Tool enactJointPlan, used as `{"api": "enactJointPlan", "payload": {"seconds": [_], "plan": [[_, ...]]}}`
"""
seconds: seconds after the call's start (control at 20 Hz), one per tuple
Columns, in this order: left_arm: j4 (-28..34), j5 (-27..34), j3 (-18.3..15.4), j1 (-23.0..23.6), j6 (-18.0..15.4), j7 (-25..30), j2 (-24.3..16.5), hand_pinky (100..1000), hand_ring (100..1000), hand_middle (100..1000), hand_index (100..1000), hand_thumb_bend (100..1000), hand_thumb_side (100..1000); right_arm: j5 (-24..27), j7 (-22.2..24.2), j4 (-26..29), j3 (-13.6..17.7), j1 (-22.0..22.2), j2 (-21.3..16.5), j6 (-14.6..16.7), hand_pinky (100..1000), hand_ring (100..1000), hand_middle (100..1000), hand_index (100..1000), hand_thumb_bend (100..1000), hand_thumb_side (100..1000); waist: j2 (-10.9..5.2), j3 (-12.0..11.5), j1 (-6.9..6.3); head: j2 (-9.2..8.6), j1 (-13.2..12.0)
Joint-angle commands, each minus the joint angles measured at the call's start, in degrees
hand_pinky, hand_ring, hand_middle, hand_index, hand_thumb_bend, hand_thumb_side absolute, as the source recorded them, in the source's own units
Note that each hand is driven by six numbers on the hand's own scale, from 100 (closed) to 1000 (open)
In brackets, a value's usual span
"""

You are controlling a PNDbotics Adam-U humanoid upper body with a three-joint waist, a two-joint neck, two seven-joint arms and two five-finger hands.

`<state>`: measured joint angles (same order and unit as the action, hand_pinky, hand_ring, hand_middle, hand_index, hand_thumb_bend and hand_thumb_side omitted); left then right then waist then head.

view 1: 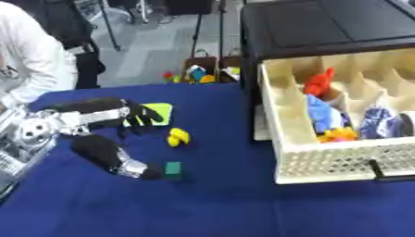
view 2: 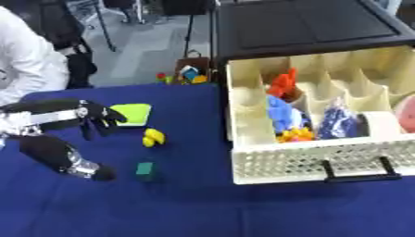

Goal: Pick up objects from table and place into drawer.

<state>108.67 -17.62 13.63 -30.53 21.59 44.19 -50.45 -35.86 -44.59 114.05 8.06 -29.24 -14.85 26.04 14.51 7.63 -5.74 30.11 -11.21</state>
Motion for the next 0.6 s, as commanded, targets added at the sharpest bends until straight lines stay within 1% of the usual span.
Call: {"api": "enactJointPlan", "payload": {"seconds": [0.05, 0.15, 0.25, 0.35, 0.6], "plan": [[-2.3, -0.4, 0.9, -1.6, 0.7, 1.1, -1.1, 659, 760, 758, 916, 704, 584, 0.6, -0.8, 0.5, -0.2, -0.8, -0.5, 1.3, 581, 618, 576, 752, 100, 1000, -1.03, 0.3, 0.06, 0.11, -0.3], [-3.7, -1.0, 1.5, -2.0, 0.5, 1.2, -0.9, 659, 757, 747, 903, 685, 582, 0.6, -0.8, 0.5, -0.2, -0.9, -0.5, 1.3, 581, 618, 576, 752, 100, 1000, -1.0, 0.4, 0.0, 0.03, -0.3], [-5.3, -2.1, 2.1, -2.4, 0.4, 1.6, -0.7, 659, 740, 712, 901, 673, 581, 0.7, -0.8, 0.5, -0.3, -1.0, -0.5, 1.3, 581, 618, 576, 752, 100, 1000, -0.97, 0.6, -0.07, -0.09, -0.4], [-6.8, -3.6, 2.6, -2.8, 0.2, 2.0, -0.6, 647, 698, 662, 903, 664, 583, 0.7, -0.7, 0.5, -0.3, -1.0, -0.5, 1.4, 581, 617, 574, 753, 100, 1000, -0.94, 0.8, -0.14, -0.22, -0.5], [-9.6, -8.3, 3.5, -3.7, -1.6, 2.7, -0.2, 658, 710, 687, 901, 658, 584, 0.9, -0.7, 0.5, -0.3, -1.1, -0.4, 1.4, 582, 618, 570, 754, 100, 1000, -0.83, 1.2, -0.22, -0.38, -0.7]]}}
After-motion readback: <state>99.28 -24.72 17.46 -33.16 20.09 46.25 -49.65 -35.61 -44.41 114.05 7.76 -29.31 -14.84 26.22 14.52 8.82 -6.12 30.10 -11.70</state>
